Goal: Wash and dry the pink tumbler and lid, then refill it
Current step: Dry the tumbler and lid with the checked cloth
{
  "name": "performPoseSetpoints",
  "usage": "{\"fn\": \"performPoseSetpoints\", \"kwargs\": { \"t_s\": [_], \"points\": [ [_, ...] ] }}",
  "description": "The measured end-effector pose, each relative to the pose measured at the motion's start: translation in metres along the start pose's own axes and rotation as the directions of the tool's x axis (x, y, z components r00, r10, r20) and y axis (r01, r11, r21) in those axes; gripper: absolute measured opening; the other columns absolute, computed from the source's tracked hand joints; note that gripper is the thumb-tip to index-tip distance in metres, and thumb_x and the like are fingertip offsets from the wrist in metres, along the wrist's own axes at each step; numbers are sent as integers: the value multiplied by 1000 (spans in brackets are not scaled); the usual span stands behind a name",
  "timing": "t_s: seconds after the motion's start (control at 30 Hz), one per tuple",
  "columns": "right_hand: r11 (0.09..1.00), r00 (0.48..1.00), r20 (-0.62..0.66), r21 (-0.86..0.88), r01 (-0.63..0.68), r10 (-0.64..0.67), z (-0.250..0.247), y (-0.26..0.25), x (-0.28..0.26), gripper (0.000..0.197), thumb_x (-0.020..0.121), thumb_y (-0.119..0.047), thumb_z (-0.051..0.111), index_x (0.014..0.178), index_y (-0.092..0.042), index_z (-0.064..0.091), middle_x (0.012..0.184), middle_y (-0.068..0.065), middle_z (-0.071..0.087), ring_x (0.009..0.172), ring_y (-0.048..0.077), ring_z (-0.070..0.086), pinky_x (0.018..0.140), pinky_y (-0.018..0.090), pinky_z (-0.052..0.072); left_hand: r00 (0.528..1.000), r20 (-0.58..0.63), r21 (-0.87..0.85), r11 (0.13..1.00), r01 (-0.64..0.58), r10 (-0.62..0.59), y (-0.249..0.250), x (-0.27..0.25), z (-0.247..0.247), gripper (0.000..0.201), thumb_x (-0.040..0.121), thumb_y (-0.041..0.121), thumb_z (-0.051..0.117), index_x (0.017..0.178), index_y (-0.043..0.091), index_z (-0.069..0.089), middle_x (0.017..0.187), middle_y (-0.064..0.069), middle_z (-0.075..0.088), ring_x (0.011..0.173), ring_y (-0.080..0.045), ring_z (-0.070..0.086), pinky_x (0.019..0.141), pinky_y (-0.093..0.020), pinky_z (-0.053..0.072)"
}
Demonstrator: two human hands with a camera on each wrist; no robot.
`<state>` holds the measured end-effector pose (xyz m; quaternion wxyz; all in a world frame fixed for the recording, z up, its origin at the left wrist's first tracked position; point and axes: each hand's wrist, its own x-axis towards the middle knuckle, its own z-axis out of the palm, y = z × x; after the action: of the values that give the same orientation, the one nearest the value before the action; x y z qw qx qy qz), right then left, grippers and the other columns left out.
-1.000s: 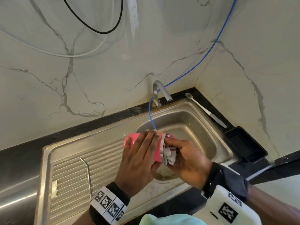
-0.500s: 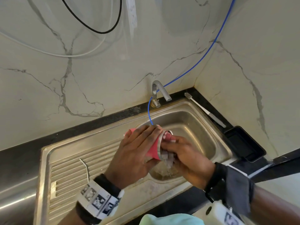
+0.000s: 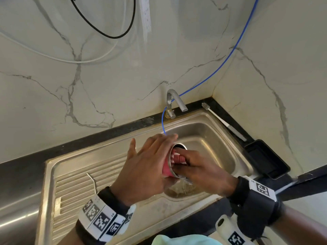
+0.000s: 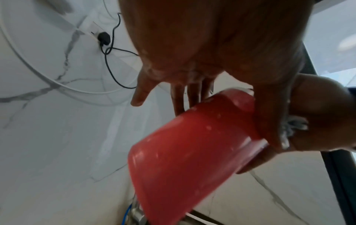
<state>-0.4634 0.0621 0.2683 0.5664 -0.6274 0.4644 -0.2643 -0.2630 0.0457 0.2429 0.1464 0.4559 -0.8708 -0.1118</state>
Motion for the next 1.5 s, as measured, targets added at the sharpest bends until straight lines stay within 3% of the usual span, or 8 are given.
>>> {"fn": "performPoseSetpoints", "kwargs": {
  "t_s": [0.2,0.3,0.47,0.6,0.83,1.07,1.2,1.5],
  "points": [
    [957,978,-126,261,-128,166,13,7,0,23,97,-11,58,105,10,62,89,34,65,72,41,60,72,56,53,987,-161,174,984,25,3,10,-7,29,98,69,63,82,153,27,48,144,11,63,131,-14,62,113,-82,31],
    [788,938,-127,585,-192,323,20,5,0,22,105,-9,51,102,7,66,74,16,66,62,17,65,60,31,58,978,-211,209,977,37,8,17,-14,46,104,61,49,93,152,22,50,148,3,63,135,-20,60,116,-80,28],
    [566,898,-147,815,-129,415,6,1,-4,32,101,-21,57,125,-3,68,124,22,72,110,31,68,106,46,51,947,-264,-4,982,188,-182,0,-10,41,87,76,58,86,148,28,49,146,6,64,129,-11,61,115,-76,27],
    [593,923,-302,798,108,238,-30,-7,-14,34,98,-20,60,130,-11,59,130,16,70,117,31,69,107,58,49,828,-143,-584,722,371,-542,-26,-4,8,82,66,42,101,136,28,60,118,25,69,103,13,64,95,-22,53],
    [854,887,-463,458,246,-7,-19,-6,-5,34,88,-2,71,119,-14,73,106,21,75,76,30,69,58,21,50,833,116,-842,392,372,-541,-31,16,-36,87,46,47,95,128,33,69,116,9,77,105,-12,73,85,-40,64],
    [737,721,-245,-442,512,-648,14,3,7,45,100,-14,56,144,-17,47,155,2,51,133,-2,54,96,16,54,821,98,-884,329,331,-562,-17,24,-59,70,58,68,88,112,25,77,99,3,81,87,-11,78,64,-28,60],
    [613,763,-48,-628,479,-645,19,28,0,57,97,-10,50,154,-11,46,168,7,31,157,31,25,120,55,37,748,92,-907,254,335,-657,-18,26,-65,58,64,66,83,100,21,81,91,-2,82,82,-16,79,64,-32,62],
    [551,790,-42,-739,388,-612,18,2,9,73,99,-18,59,163,-20,25,174,6,11,160,32,10,119,59,35,731,136,-947,130,295,-669,2,31,-58,55,74,62,81,96,11,78,85,-6,81,80,-21,80,64,-34,63]
  ]
}}
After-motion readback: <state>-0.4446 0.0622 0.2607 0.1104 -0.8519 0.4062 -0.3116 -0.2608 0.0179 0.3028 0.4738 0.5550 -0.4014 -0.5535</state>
